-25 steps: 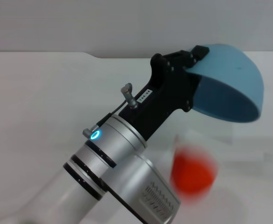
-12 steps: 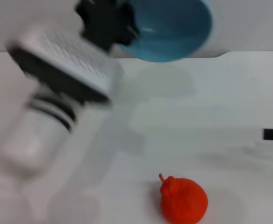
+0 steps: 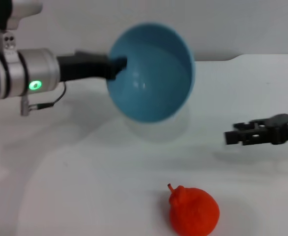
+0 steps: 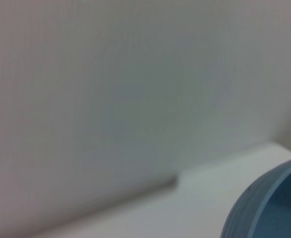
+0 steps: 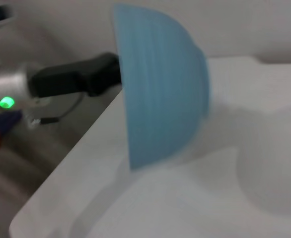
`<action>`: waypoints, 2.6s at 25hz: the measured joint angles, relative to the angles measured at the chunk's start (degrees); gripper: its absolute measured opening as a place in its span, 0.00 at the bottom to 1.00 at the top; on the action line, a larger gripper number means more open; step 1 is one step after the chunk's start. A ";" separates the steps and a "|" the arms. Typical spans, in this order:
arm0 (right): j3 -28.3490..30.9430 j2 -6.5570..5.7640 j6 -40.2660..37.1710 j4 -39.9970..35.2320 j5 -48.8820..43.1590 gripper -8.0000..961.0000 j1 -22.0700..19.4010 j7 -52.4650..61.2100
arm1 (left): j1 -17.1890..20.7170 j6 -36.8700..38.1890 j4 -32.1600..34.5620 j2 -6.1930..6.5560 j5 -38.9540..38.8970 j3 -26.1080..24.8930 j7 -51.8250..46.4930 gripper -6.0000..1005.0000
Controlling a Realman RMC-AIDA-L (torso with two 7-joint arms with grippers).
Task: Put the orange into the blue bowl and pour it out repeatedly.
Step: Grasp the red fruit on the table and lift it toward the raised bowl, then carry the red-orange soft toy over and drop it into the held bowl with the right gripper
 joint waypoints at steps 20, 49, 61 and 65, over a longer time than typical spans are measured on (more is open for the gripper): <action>-35.38 1.89 13.08 2.06 -4.20 0.68 7.61 0.42 | -4.78 38.29 6.72 -0.22 27.44 -16.31 -18.48 0.01; -36.52 1.54 15.75 -8.24 -0.84 0.25 -2.14 0.00 | -5.23 37.80 5.97 -0.28 27.54 -12.35 -18.85 0.01; -18.70 1.96 -0.77 -33.22 14.82 0.10 -10.34 -6.32 | -11.68 31.67 -2.43 -0.81 27.07 2.36 -22.75 0.01; -22.26 2.04 1.16 -34.21 18.68 0.08 -8.78 -7.24 | -13.46 29.82 -2.83 -0.96 26.27 7.22 -24.92 0.01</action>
